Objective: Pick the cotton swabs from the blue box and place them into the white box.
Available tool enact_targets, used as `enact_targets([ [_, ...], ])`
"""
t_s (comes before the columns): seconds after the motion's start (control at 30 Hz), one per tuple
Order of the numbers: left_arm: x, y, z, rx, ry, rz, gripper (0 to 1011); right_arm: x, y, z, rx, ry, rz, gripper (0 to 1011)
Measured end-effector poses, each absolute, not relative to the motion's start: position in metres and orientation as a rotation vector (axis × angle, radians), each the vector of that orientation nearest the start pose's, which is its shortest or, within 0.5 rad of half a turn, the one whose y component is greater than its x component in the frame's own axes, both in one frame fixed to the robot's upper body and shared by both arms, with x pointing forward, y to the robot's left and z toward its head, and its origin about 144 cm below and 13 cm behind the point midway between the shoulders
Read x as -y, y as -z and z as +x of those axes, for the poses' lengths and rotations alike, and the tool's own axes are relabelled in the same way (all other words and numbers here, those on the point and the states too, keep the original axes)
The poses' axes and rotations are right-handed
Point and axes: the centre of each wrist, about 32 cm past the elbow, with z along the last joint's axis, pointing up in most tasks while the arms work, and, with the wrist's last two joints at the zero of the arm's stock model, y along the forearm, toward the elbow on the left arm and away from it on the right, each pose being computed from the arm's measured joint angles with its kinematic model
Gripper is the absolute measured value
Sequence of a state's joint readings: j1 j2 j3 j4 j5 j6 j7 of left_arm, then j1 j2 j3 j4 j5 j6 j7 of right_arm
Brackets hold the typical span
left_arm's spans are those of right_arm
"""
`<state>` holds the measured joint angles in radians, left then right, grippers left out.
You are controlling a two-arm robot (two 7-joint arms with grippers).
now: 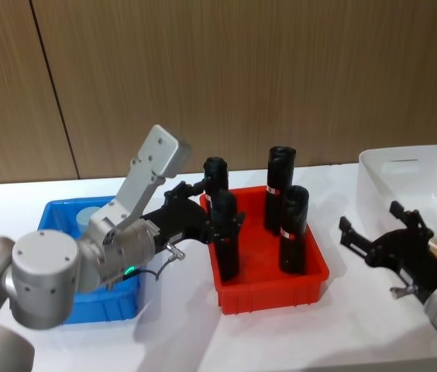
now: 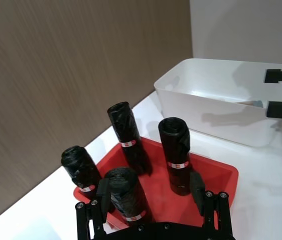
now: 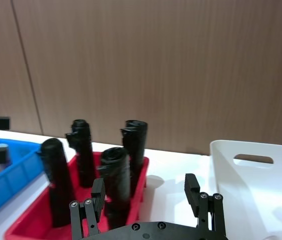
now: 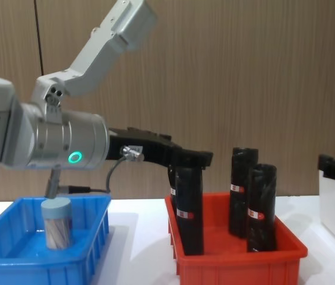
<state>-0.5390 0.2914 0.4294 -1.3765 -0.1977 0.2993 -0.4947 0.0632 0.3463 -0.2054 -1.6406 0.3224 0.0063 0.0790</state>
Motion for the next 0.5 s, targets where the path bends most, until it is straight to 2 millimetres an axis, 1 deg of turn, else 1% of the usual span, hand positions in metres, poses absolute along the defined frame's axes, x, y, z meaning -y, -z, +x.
enact_targets([
  [0.13,-0.203,-1.25,0.567,0.129,-0.836,0.244,1000,0.247,-1.184,0.456,0.068,1.251,0.021,1002],
  [0.27,-0.203,-1.245,0.56,0.147,-0.865,0.231,1000,0.241,-1.187,0.449,0.072,1.238,0.024,1002],
  [0.5,-0.202,-1.232,0.543,0.187,-0.935,0.193,1000,0.237,-1.188,0.444,0.075,1.23,0.024,1001],
])
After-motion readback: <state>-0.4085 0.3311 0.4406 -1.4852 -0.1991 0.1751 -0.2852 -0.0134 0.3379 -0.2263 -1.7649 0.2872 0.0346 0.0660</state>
